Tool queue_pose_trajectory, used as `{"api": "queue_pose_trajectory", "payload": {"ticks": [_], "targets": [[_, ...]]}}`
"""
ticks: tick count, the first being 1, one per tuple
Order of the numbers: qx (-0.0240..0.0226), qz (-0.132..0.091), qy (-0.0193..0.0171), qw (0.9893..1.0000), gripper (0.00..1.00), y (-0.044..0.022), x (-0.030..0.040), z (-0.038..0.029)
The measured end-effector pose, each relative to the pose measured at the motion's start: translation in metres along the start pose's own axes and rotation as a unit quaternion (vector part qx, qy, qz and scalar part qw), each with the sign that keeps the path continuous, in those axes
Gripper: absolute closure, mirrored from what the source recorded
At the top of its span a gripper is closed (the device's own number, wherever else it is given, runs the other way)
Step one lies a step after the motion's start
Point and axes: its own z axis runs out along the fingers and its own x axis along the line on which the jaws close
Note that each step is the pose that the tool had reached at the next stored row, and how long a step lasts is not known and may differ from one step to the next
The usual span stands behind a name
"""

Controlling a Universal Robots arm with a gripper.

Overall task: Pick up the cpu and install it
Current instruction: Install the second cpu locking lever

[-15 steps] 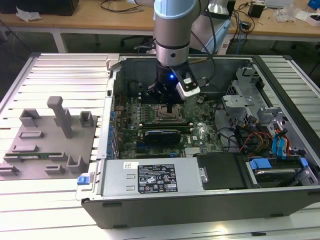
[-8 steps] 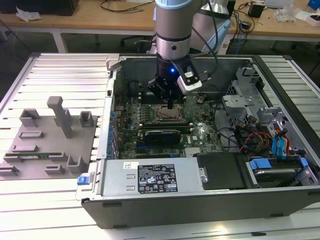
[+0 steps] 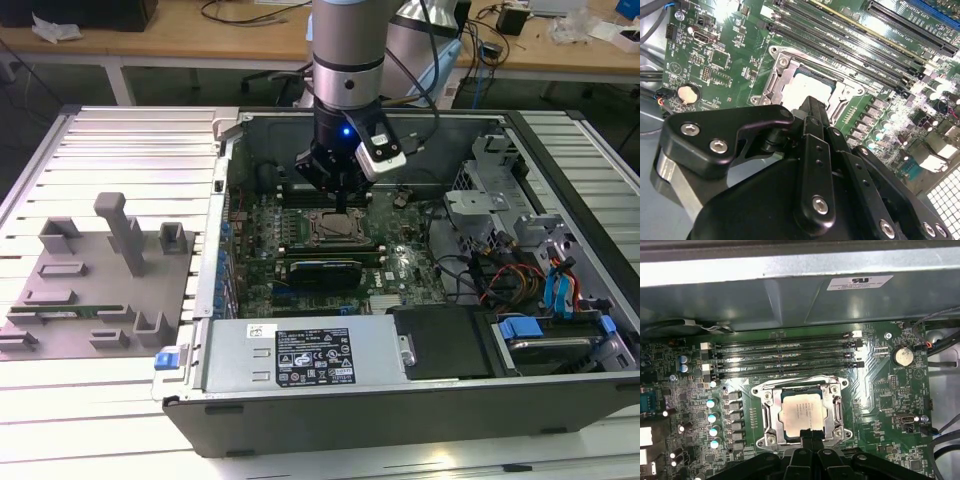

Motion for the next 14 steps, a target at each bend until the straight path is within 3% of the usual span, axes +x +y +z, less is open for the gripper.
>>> {"api": "queue_pose_trajectory", "payload": {"ticks": [11, 14], "targets": [[0.0001, 0.0, 0.0, 1.0, 0.89, -0.0003, -0.0001, -0.0006], [0.0001, 0.0, 0.0, 1.0, 0.89, -0.0072, -0.0007, -0.0005]]}}
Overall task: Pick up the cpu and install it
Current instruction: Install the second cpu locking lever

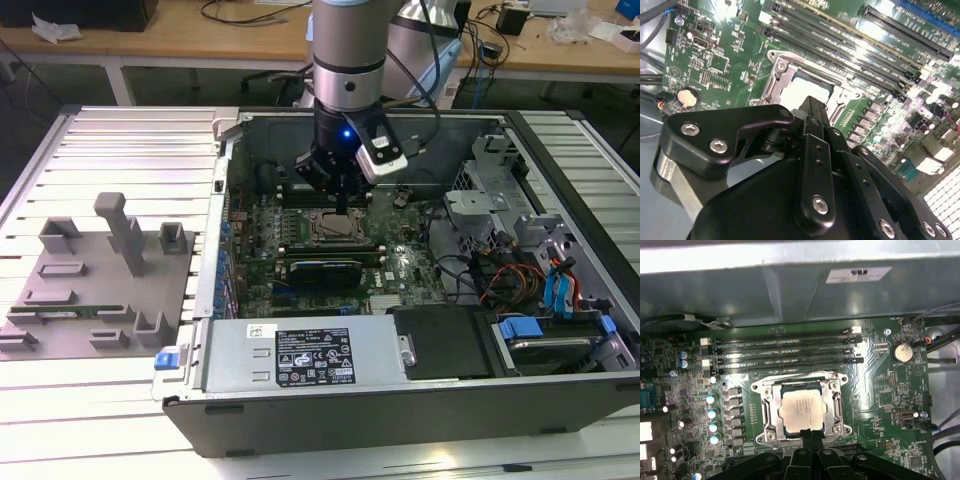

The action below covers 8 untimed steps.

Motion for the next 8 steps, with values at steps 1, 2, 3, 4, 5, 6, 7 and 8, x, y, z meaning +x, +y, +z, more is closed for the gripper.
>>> {"api": "queue_pose_trajectory", "payload": {"ticks": [1, 2, 3, 4, 5, 6, 7, 8], "targets": [[0.0, 0.0, 0.0, 1.0, 0.89, -0.0017, -0.0001, 0.0001], [-0.0001, 0.0, 0.0, 1.0, 0.89, -0.0034, -0.0003, 0.0001], [-0.0001, 0.0, 0.0, 1.0, 0.89, -0.0052, -0.0005, 0.0002], [-0.0001, 0.0, 0.0, 1.0, 0.89, -0.0068, -0.0006, 0.0002], [-0.0001, 0.0, 0.0, 1.0, 0.89, -0.0101, -0.001, 0.0004], [-0.0003, 0.0, 0.0, 1.0, 0.89, -0.0156, -0.0014, 0.0006], [-0.0004, 0.0, 0.0, 1.0, 0.89, -0.0178, -0.0016, 0.0008], [-0.0006, 0.0, 0.0001, 1.0, 0.89, -0.0198, -0.0018, 0.0008]]}}
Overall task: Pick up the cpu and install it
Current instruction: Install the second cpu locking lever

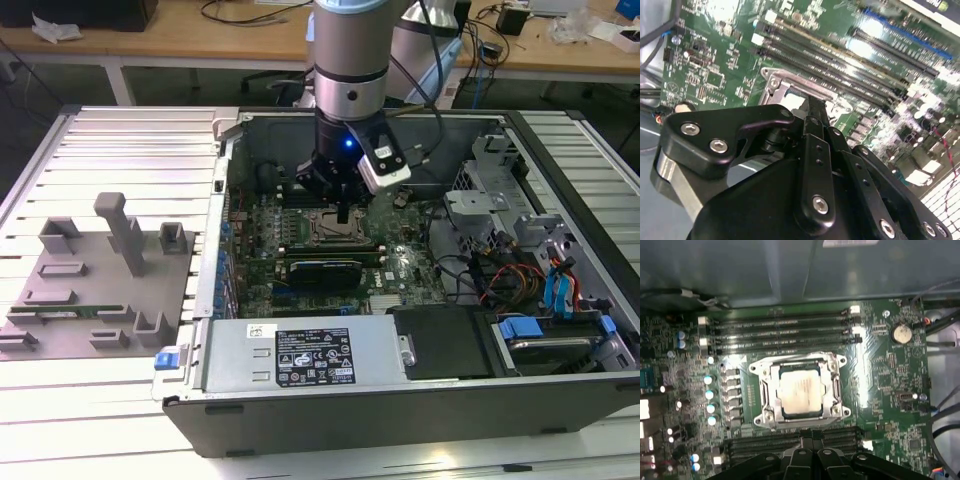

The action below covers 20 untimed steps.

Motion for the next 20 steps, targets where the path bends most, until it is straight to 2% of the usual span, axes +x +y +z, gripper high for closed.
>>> {"api": "queue_pose_trajectory", "payload": {"ticks": [2, 7, 8, 10, 18, 20], "targets": [[-0.0007, 0.0, 0.0, 1.0, 0.89, -0.0064, -0.0006, 0.0005], [-0.0016, -0.003, 0.0001, 1.0, 0.89, -0.013, -0.0009, 0.0025], [-0.0015, -0.003, 0.0001, 1.0, 0.89, -0.0145, 0.0038, 0.0045], [-0.002, -0.003, 0.0001, 1.0, 0.89, -0.0148, 0.0073, 0.0057], [-0.0034, -0.003, 0.0002, 1.0, 0.89, -0.015, 0.01, 0.0077], [-0.0039, -0.003, 0.0002, 1.0, 0.89, -0.0153, 0.0134, 0.0095]]}}
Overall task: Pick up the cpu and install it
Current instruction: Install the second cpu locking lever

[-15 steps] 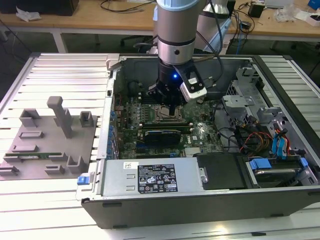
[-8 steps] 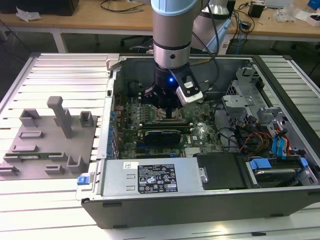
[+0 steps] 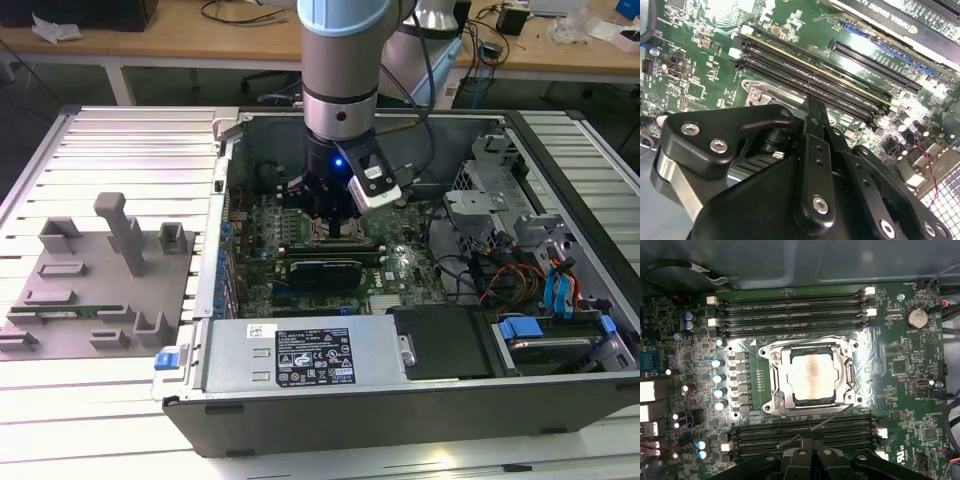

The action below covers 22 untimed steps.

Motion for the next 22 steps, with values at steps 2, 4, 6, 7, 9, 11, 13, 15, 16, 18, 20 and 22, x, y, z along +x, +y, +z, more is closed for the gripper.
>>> {"api": "queue_pose_trajectory", "payload": {"ticks": [2, 4, 6, 7, 9, 11, 13, 15, 16, 18, 20, 22], "targets": [[-0.002, 0.0, 0.0, 1.0, 0.89, -0.0003, 0.0035, 0.0011], [-0.011, -0.001, 0.0008, 0.9999, 0.89, -0.0004, 0.0054, 0.0053], [-0.0141, -0.003, 0.0011, 0.9999, 0.89, -0.0005, 0.0065, 0.0071], [-0.0161, -0.004, 0.0013, 0.9999, 0.89, -0.0006, 0.0071, 0.0083], [-0.0177, -0.01, 0.0014, 0.9998, 0.89, -0.0006, 0.0077, 0.0105], [-0.0182, -0.019, 0.0015, 0.9996, 0.89, -0.0006, 0.0083, 0.0119], [-0.0185, -0.022, 0.0016, 0.9996, 0.89, -0.0009, 0.0105, 0.0123], [-0.0185, -0.024, 0.0015, 0.9995, 0.89, -0.0014, 0.0134, 0.0123], [-0.0187, -0.025, 0.0014, 0.9995, 0.89, -0.0017, 0.0154, 0.0125], [-0.0188, -0.026, 0.0013, 0.9995, 0.89, -0.0025, 0.0173, 0.0138], [-0.0214, -0.026, 0.0016, 0.9994, 0.89, -0.0041, 0.0177, 0.0154], [-0.0251, -0.026, 0.0017, 0.9993, 0.89, -0.0074, 0.0179, 0.0159]]}}
